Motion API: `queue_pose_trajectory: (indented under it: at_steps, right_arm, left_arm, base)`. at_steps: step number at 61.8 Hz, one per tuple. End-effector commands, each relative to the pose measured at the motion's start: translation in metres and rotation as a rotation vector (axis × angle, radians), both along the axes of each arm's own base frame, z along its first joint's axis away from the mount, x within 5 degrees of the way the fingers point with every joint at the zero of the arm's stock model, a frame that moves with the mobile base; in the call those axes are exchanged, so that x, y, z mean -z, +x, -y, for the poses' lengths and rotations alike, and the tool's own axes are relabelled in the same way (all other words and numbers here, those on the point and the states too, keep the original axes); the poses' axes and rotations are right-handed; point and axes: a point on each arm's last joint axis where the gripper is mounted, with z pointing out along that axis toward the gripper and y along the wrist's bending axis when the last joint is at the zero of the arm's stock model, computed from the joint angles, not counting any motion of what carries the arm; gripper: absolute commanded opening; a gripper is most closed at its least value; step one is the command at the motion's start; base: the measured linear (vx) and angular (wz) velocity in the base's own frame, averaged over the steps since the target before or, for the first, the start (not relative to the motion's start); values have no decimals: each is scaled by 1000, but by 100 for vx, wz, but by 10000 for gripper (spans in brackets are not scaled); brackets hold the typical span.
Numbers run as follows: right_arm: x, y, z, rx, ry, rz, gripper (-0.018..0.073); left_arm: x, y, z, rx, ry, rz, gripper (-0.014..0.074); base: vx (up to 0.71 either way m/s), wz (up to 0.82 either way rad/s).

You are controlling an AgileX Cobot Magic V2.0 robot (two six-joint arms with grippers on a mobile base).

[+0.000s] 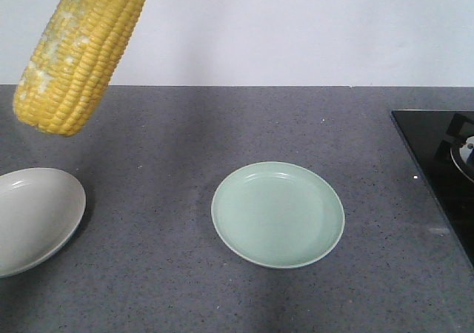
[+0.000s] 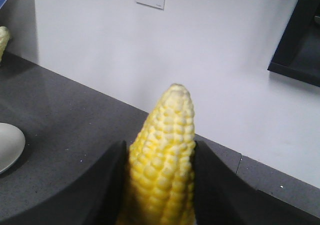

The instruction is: Distribute corn equally

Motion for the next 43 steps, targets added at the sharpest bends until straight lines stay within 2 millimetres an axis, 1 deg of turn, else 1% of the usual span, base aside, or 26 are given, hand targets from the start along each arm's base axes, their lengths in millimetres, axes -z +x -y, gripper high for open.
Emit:
queue_pose_trajectory:
  at_steps: [1, 43]
  right_arm:
    - [-12, 0, 0, 10, 37, 94, -1]
    - [-12, 0, 0, 10, 37, 94, -1]
  left_arm:
    - [-17, -16, -3, 11, -68, 53, -7]
    - [-17, -16, -3, 11, -68, 53, -7]
  base:
    - [0, 0]
    - [0, 0]
